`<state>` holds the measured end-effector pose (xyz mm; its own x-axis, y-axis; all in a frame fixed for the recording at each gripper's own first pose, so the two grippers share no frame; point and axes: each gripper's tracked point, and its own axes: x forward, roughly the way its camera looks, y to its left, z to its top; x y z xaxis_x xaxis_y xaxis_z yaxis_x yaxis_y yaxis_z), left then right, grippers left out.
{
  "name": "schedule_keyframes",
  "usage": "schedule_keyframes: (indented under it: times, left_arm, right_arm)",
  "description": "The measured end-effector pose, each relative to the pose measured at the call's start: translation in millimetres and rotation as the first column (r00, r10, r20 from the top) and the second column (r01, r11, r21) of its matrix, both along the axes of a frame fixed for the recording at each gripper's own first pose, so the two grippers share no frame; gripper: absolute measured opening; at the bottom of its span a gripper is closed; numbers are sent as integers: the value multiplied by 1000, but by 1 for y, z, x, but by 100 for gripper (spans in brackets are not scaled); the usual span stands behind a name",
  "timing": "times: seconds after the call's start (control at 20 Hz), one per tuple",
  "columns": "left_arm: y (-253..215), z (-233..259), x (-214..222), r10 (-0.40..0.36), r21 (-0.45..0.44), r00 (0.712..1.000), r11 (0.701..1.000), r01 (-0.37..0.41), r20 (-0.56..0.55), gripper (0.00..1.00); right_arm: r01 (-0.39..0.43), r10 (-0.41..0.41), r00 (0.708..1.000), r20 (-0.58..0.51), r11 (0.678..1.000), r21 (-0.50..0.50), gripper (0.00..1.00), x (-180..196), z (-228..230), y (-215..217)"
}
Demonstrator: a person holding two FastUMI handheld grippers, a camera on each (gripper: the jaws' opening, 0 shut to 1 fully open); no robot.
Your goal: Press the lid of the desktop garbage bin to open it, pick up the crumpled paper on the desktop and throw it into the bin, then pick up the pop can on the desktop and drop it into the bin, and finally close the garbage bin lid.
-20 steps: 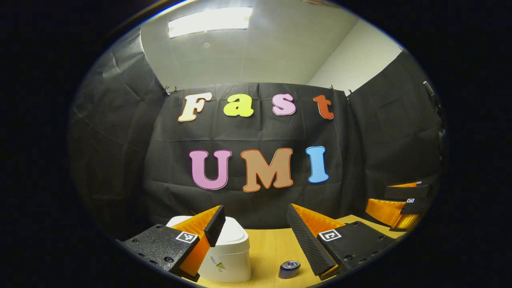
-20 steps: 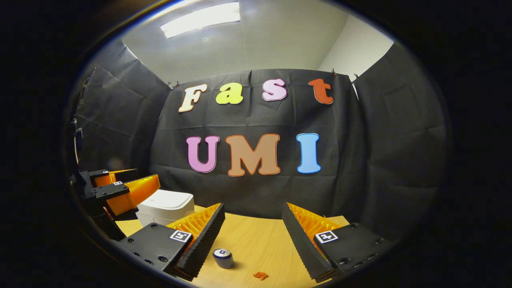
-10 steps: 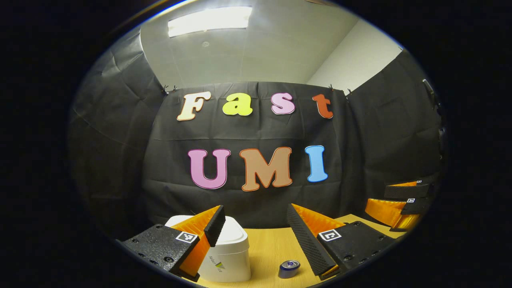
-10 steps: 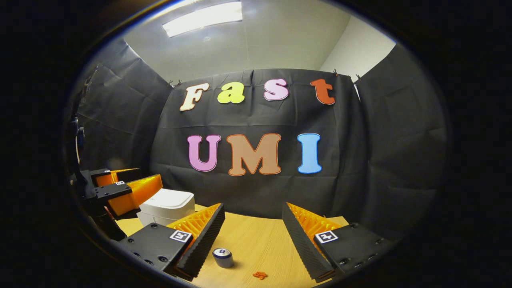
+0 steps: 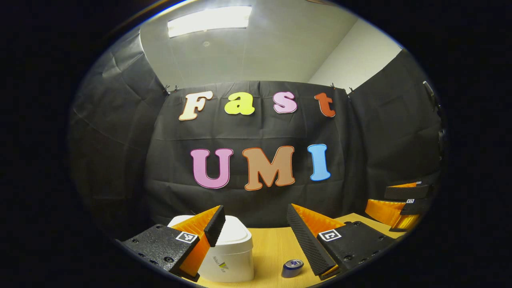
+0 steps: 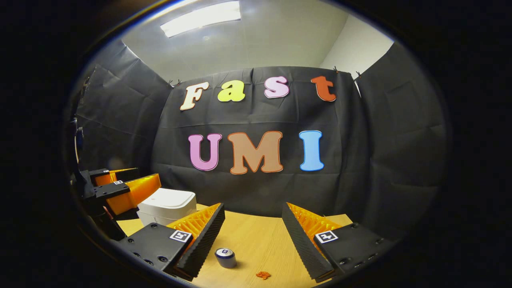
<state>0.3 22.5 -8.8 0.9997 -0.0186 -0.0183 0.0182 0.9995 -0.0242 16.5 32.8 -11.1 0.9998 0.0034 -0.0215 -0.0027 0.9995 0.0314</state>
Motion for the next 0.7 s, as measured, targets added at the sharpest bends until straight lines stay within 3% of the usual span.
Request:
schedule_keyframes:
  times: [0.3,0.4,0.6,0.7]
  left_arm:
    - [19,-6,7,39,21,999,999,-39,-11,86]
    - [25,-8,13,51,30,999,998,-50,-10,75]
    - [41,-22,22,77,55,996,996,-75,-38,36]
    - [51,-30,26,94,56,994,994,-91,-55,30]
  right_arm:
    - [0,-1,1000,-6,1000,-11,96,5,-2,-1]
    - [4,-4,1000,-4,1000,-10,96,7,-1,-2]
    - [-16,16,1000,-17,1000,2,96,14,-7,3]
    - [-25,25,999,-21,1000,-5,96,19,-7,6]
